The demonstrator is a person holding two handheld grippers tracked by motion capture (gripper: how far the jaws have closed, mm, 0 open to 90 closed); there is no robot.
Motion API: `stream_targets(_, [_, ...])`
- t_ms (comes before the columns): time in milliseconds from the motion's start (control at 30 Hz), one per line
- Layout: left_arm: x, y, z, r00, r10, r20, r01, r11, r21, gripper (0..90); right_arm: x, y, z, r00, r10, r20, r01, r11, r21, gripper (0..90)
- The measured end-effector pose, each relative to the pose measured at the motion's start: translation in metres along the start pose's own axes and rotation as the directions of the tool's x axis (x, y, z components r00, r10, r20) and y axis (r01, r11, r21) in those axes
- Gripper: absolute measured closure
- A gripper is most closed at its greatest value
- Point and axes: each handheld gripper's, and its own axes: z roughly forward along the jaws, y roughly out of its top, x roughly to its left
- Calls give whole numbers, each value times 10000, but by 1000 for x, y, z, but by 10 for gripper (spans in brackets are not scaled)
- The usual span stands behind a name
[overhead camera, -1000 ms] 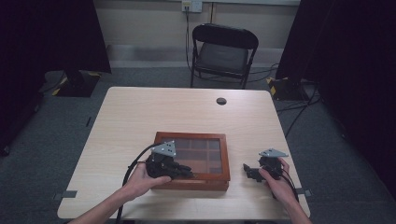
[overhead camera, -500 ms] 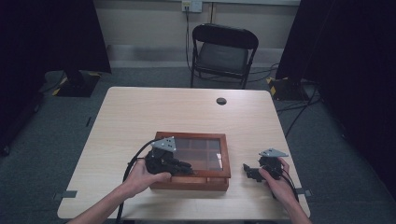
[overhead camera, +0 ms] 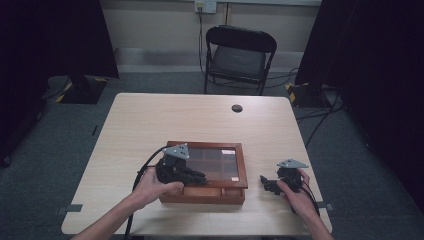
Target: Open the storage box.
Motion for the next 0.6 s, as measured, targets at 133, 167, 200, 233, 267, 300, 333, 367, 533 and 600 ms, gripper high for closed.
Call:
stream_targets(133, [1, 5, -4, 10000, 12, 4, -12, 9999, -164, 809, 0, 0, 0, 10000, 0, -5, 0, 10000, 7, 76])
stream_targets(167, [2, 7, -6, 10000, -79, 27, 79, 9998, -187, 809, 0, 0, 0, 10000, 9, -6, -9, 10000, 11, 75])
stream_targets(200, [2, 8, -6, 9998, -194, 1, 194, 9998, -107, 808, 0, 0, 0, 10000, 2, -6, -2, 10000, 9, 75])
stream_targets(233, [1, 9, -6, 9999, -164, -49, 164, 9999, -24, 807, 0, 0, 0, 10000, -1, -7, 1, 10000, 8, 75])
stream_targets(267, [0, 11, -6, 9999, -80, -102, 81, 9999, 78, 808, 0, 0, 0, 10000, -1, -5, 1, 10000, 8, 75])
stream_targets(300, [0, 11, -5, 9999, -69, -132, 70, 10000, 69, 808, 0, 0, 0, 10000, -10, -9, 10, 10000, 3, 75])
stream_targets(333, [0, 12, -6, 9999, -100, -87, 101, 9999, 101, 808, 0, 0, 0, 10000, -29, -9, 29, 10000, 8, 75])
stream_targets(367, [1, 12, -6, 9999, -85, -59, 85, 9999, 98, 808, 0, 0, 0, 10000, -17, -12, 17, 10000, 16, 75])
stream_targets(533, [3, 16, -8, 10000, 82, 7, -83, 9998, 192, 809, 0, 0, 0, 10000, -35, -9, 35, 10000, 9, 74])
stream_targets(600, [4, 17, -8, 9998, 62, 171, -65, 9998, 203, 810, 0, 0, 0, 10000, -37, -7, 37, 10000, 10, 74])
